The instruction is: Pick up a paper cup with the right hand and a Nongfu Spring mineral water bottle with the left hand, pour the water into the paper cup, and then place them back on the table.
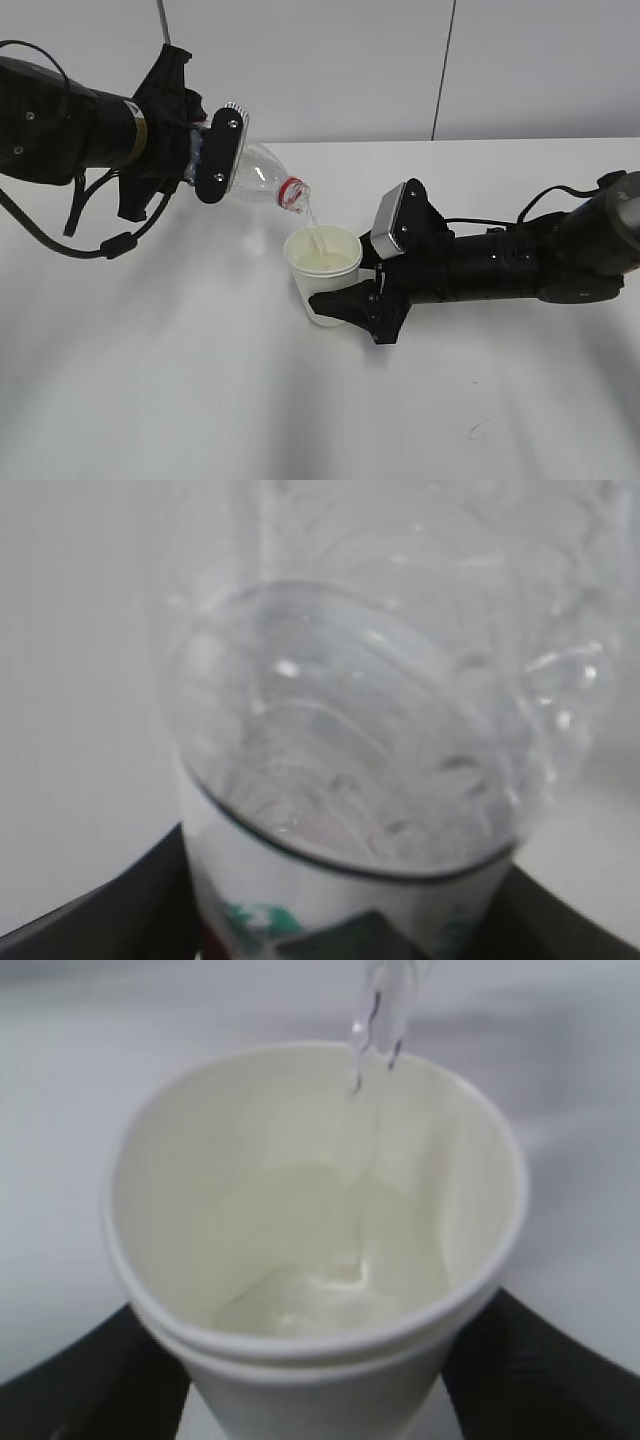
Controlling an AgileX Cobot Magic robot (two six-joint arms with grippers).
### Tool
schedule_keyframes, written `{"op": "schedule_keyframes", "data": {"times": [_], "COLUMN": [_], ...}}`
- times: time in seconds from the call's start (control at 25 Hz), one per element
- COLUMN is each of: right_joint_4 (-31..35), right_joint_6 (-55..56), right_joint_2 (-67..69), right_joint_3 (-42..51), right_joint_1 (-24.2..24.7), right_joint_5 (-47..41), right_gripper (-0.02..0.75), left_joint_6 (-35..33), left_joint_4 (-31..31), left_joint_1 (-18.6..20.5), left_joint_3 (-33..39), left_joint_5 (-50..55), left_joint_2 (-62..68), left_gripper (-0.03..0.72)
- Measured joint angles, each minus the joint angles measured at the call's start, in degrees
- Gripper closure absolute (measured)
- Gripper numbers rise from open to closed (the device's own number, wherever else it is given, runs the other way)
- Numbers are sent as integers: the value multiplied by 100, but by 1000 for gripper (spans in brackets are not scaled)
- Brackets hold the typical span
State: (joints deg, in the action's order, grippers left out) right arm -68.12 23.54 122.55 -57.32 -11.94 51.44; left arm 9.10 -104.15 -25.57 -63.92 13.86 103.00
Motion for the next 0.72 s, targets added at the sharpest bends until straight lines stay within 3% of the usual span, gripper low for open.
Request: {"op": "schedule_keyframes", "data": {"times": [0.72], "right_joint_4": [70], "right_joint_6": [0], "right_joint_2": [0], "right_joint_3": [-146], "right_joint_1": [0], "right_joint_5": [-33], "right_gripper": [210], "left_joint_6": [35], "left_joint_4": [0], "left_joint_1": [0], "left_joint_3": [0], "left_joint_5": [-49], "left_joint_2": [0], "left_gripper": [284]}}
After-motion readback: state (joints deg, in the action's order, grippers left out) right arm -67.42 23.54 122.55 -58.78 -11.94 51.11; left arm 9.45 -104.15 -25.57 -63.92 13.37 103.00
